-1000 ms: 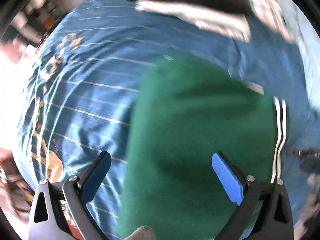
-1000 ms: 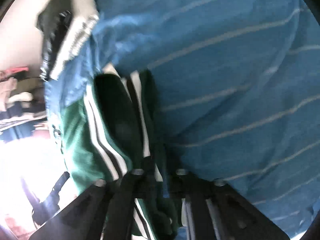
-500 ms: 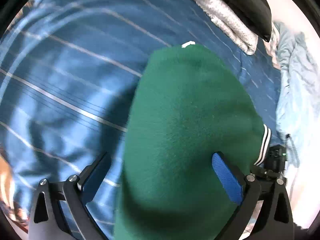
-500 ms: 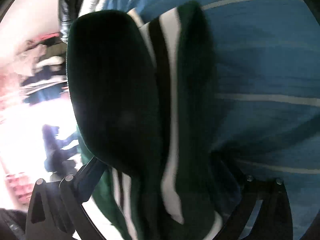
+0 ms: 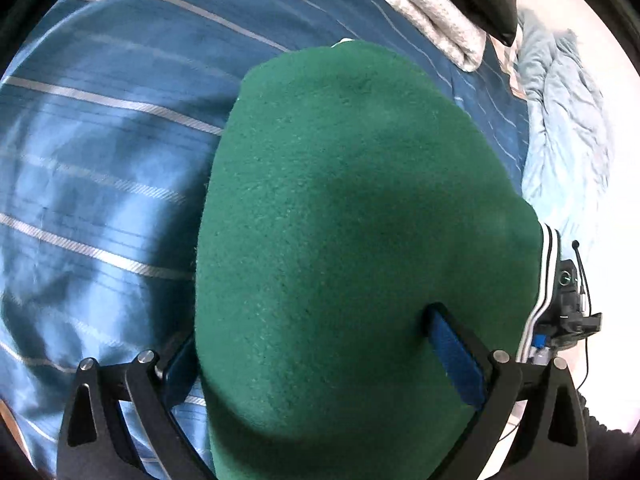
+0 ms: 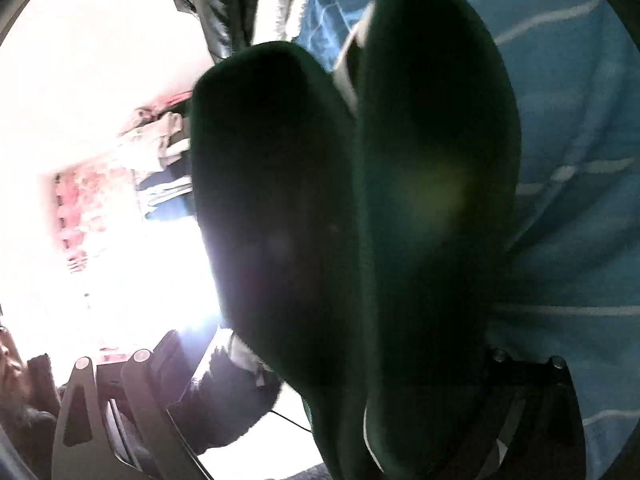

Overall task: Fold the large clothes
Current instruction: 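Grasp the folded jacket with the right tool and lift it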

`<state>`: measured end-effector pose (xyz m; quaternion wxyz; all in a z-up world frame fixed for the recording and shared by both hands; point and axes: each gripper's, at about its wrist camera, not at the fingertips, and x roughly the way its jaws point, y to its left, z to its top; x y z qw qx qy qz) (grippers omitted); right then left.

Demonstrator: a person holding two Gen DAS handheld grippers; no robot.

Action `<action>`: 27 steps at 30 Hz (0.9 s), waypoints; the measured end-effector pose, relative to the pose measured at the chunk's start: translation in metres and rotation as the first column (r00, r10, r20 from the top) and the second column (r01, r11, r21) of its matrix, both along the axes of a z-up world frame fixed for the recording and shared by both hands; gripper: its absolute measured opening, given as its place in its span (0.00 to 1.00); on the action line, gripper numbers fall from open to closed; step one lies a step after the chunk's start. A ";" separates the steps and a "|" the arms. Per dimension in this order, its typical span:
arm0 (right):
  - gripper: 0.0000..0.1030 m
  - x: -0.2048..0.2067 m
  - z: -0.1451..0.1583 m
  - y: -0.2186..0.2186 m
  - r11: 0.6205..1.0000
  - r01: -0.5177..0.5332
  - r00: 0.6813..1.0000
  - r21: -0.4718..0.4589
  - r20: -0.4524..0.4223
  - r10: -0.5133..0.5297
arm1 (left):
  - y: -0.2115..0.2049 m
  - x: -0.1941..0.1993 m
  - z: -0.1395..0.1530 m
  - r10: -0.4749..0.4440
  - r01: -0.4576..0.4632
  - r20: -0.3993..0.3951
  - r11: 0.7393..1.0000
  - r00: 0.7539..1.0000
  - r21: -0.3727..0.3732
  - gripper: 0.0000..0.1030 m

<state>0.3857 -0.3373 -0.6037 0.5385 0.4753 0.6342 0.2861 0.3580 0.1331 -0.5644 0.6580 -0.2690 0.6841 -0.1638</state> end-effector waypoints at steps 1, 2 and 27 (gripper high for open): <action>1.00 -0.001 0.000 0.000 1.000 0.010 1.000 -0.025 -0.012 -0.010 | -0.002 0.002 -0.001 -0.025 0.025 0.000 1.000 1.000 -0.002 1.00; 1.00 -0.001 0.002 0.003 0.998 0.014 1.000 -0.065 -0.026 -0.016 | -0.003 0.002 0.000 -0.046 0.046 0.003 0.999 0.999 0.005 1.00; 0.48 0.009 0.023 0.045 0.976 0.181 0.983 -0.125 0.003 -0.182 | -0.031 0.005 0.076 -0.133 0.134 0.209 0.991 0.969 0.010 0.98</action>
